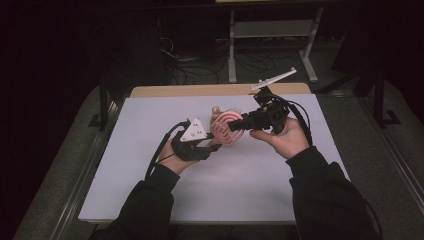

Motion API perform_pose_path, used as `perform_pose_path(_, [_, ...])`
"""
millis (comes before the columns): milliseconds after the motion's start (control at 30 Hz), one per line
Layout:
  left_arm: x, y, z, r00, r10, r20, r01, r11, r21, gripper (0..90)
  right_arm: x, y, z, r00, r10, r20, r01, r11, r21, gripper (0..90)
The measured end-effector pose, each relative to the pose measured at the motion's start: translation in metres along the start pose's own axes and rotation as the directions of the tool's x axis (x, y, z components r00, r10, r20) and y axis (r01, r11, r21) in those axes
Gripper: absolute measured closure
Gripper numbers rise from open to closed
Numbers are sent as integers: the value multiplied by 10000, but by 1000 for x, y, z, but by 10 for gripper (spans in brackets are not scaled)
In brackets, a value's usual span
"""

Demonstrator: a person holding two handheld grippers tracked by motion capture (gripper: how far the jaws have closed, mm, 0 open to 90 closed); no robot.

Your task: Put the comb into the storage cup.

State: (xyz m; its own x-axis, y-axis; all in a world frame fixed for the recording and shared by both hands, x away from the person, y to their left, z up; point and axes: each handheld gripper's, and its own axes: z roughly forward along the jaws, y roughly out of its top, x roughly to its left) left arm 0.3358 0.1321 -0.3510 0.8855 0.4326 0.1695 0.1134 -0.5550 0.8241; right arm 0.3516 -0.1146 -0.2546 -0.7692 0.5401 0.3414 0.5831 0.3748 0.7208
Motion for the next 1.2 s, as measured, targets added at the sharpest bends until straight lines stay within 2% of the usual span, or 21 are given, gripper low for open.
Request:
perform_pose_path(67, [3, -2, -3, 9995, -287, 166, 291, 9992, -269, 533, 1, 1, -2, 10000, -52, 52, 52, 10000, 2, 627])
perform_pose_path(167, [6, -4, -6, 9977, -570, 366, 583, 9977, -340, 506, 1, 2, -5, 9999, -85, 135, 84, 10000, 26, 627])
perform_pose_path(400, [10, -10, -15, 9953, -731, 637, 771, 9950, -639, 376, -2, 5, -13, 9994, -92, 328, 92, 10000, -6, 627])
perform_pose_path(600, [15, -17, -20, 9902, -1047, 921, 1125, 9901, -838, 268, -3, 8, -21, 9990, -97, 443, 104, 9998, -157, 627])
perform_pose_path(667, [18, -21, -21, 9868, -1244, 1032, 1333, 9875, -844, 232, -3, 9, -23, 9987, -102, 493, 112, 9997, -196, 627])
perform_pose_path(900, [23, -29, -23, 9778, -1840, 1003, 1917, 9787, -731, 106, -3, 16, -29, 9974, -113, 714, 132, 9996, -256, 627])
perform_pose_path(1033, [27, -33, -23, 9682, -2227, 1140, 2303, 9714, -578, 14, -4, 20, -31, 9968, -115, 786, 129, 9998, -165, 627])
perform_pose_path(1200, [29, -40, -27, 9687, -2319, 886, 2386, 9682, -757, 0, -4, 26, -33, 9953, -200, 951, 215, 9997, -150, 627])
